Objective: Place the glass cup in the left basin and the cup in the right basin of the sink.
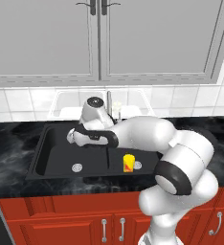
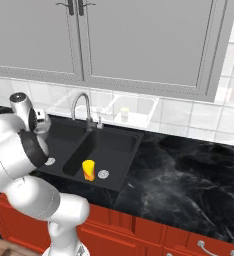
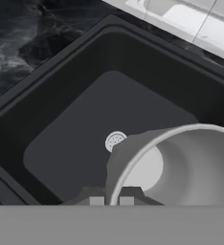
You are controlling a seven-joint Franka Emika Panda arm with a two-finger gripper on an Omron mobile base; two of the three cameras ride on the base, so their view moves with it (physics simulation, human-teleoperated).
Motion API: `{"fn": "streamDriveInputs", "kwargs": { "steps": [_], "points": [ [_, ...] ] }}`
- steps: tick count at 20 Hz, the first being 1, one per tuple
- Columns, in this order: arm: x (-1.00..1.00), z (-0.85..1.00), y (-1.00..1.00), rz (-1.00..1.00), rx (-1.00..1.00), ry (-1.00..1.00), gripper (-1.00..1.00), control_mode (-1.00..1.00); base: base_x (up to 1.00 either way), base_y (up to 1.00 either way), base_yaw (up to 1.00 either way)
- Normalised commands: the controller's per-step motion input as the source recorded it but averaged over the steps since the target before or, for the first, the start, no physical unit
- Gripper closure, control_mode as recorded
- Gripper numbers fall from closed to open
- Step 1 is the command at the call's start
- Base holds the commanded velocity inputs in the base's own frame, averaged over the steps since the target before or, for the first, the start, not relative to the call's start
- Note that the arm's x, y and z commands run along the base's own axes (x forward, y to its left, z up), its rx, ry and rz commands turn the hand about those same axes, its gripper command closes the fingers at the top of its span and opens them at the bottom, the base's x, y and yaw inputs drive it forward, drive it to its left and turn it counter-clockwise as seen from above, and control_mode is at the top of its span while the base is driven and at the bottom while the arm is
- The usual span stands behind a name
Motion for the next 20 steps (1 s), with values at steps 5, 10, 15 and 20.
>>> {"fn": "streamDriveInputs", "kwargs": {
  "steps": [5, 10, 15, 20],
  "points": [
    [0.03, -0.10, 0.05, -0.03, 0.00, 0.05, 1.00, -1.00, 0.00, 0.00, 0.00],
    [0.07, -0.10, 0.01, -0.04, 0.00, 0.10, 1.00, -1.00, 0.00, 0.00, 0.00],
    [0.08, -0.17, 0.01, -0.06, -0.02, 0.09, 1.00, -1.00, 0.00, 0.00, 0.00],
    [0.09, -0.20, 0.00, -0.05, -0.05, 0.01, 1.00, -1.00, 0.00, 0.00, 0.00]
  ]
}}
